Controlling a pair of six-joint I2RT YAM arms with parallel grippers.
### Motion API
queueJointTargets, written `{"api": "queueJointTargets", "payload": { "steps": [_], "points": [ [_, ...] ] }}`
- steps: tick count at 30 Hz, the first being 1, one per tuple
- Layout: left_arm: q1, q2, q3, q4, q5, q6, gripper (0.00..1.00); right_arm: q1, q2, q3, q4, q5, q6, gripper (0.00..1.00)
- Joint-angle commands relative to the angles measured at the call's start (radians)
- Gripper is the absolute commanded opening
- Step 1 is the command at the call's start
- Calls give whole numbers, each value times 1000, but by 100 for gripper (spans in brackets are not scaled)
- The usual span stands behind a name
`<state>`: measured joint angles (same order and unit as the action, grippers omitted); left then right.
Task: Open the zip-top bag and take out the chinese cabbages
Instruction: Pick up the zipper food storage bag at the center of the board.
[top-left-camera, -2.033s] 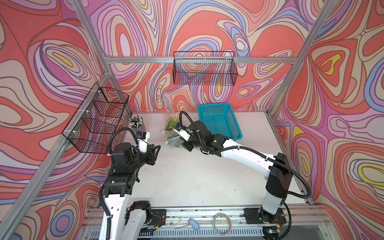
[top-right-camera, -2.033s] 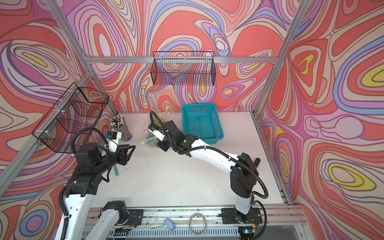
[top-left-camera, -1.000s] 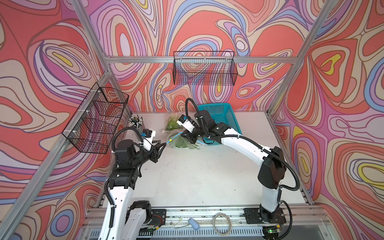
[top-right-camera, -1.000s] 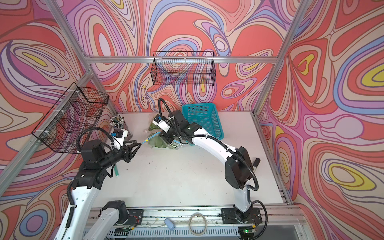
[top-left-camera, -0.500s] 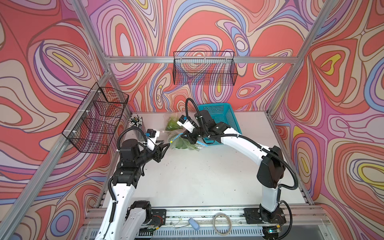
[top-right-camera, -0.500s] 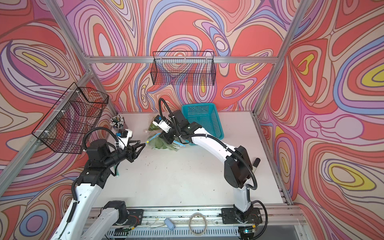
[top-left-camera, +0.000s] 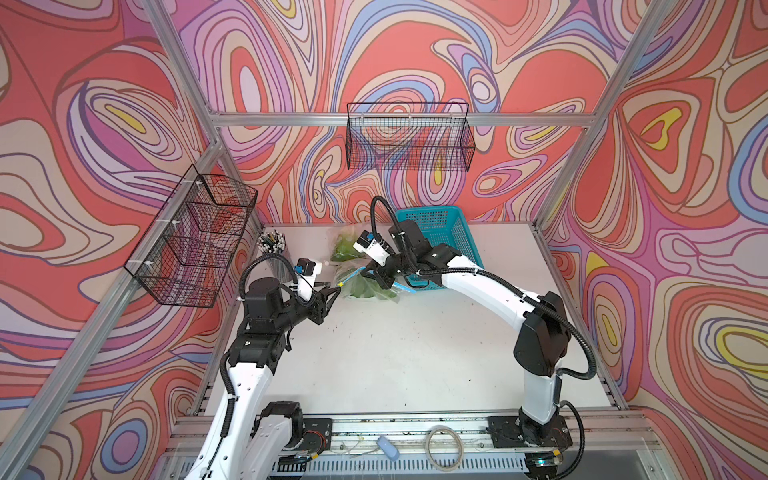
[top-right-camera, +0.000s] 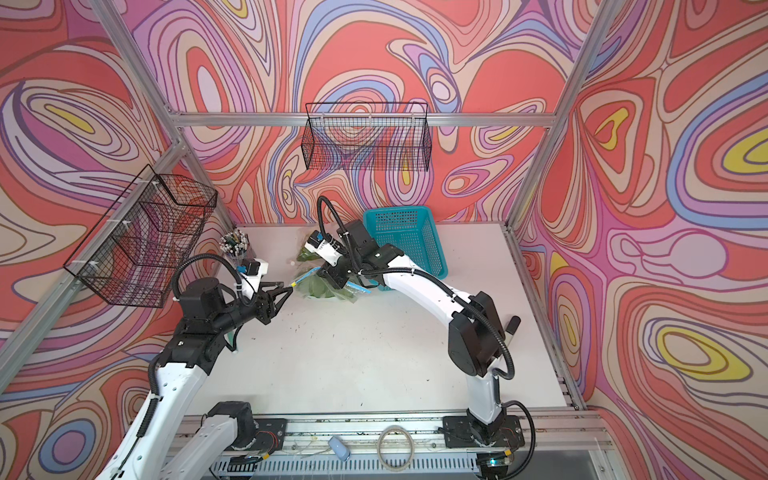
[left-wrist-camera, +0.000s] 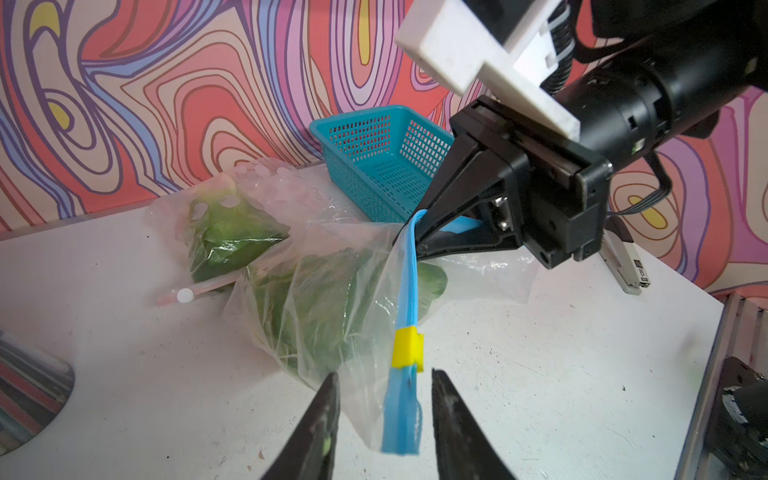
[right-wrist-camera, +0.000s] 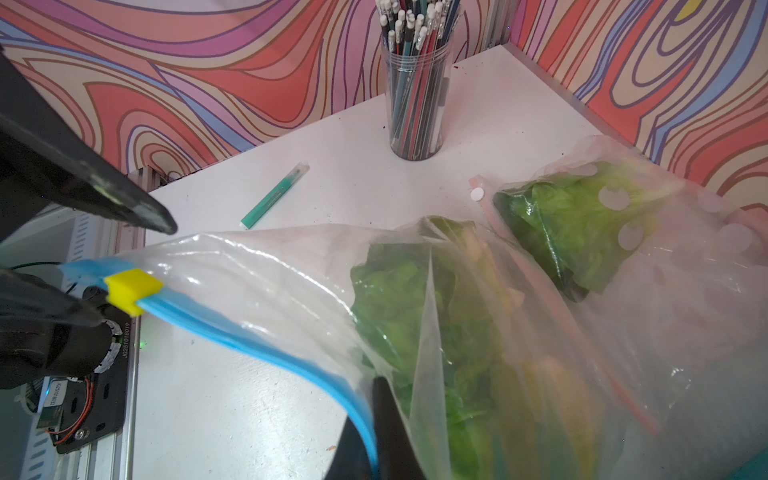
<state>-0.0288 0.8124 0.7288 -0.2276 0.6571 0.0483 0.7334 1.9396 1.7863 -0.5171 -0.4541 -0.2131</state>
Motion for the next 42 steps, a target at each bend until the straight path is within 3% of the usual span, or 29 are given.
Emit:
{"api": "queueJointTargets", "payload": {
  "steps": [1,9,18,21,36,39,42],
  "points": [
    [-11,-1,-11,25,-11,12,36,-10,9,27,-1,-19,1,0],
    [-13,-10,-19,42,-28,-1,21,-15,9,23,-1,-26,3,0],
    [-13,-19,-25,57,-26,-9,17,-16,16,24,-11,-35,4,0],
    [-13,-27,-26,60,-33,-9,11,-16,19,26,-18,-36,5,0],
    [-13,-41,-39,80,-18,-18,12,-17,21,27,-30,-52,8,0],
    [-13,-41,-39,83,-10,-20,2,-17,20,24,-29,-54,9,0],
    [-13,-45,-39,87,-7,-25,0,-17,21,22,-29,-49,14,0]
  ]
}}
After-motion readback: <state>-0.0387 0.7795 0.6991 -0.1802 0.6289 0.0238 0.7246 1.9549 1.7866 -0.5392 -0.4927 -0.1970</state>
